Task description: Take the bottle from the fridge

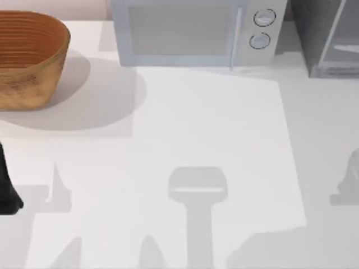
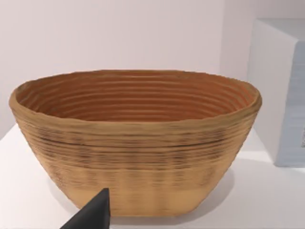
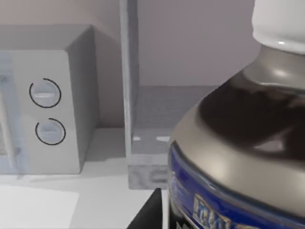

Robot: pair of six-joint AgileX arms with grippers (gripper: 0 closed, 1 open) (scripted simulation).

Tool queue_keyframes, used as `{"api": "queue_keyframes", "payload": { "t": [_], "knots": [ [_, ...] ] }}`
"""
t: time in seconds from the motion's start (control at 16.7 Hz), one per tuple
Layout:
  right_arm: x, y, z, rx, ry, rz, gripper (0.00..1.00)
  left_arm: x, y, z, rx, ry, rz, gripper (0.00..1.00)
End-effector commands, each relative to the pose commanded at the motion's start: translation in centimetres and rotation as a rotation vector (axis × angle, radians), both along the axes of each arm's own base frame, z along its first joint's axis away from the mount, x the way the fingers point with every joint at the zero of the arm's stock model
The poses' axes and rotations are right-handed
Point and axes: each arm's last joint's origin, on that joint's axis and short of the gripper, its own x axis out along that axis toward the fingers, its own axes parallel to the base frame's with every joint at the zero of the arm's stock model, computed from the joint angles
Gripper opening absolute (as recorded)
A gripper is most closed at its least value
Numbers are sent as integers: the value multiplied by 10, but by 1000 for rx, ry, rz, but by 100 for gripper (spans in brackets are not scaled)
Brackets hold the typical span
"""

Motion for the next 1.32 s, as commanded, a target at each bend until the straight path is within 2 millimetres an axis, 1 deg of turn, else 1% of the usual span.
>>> {"api": "queue_keyframes", "payload": {
  "t": [0.12, 0.24, 0.6, 0.66, 0.78, 0.9, 1.02, 1.2, 1.32],
  "knots": [
    [-4, 1, -10, -2, -6, 2, 0, 0, 0, 0, 0, 0, 0, 100],
    [-6, 2, -15, -3, -10, 4, 0, 0, 0, 0, 0, 0, 0, 100],
    [-6, 2, -15, -1, -9, 2, 0, 0, 0, 0, 0, 0, 0, 100],
    [-6, 2, -13, 0, -15, 4, 0, 0, 0, 0, 0, 0, 0, 100],
    [-5, 6, 0, 9, -39, 9, 0, 0, 0, 0, 0, 0, 0, 100],
    [-1, 12, 18, 28, -69, 14, 0, 0, 0, 0, 0, 0, 0, 100],
    [7, 22, 39, 52, -86, 19, 0, 0, 0, 0, 0, 0, 0, 100],
    [31, 48, 64, 83, -65, 24, 0, 0, 0, 0, 0, 0, 0, 100],
    [52, 76, 72, 84, -25, 27, 0, 0, 0, 0, 0, 0, 0, 100]
  ]
}}
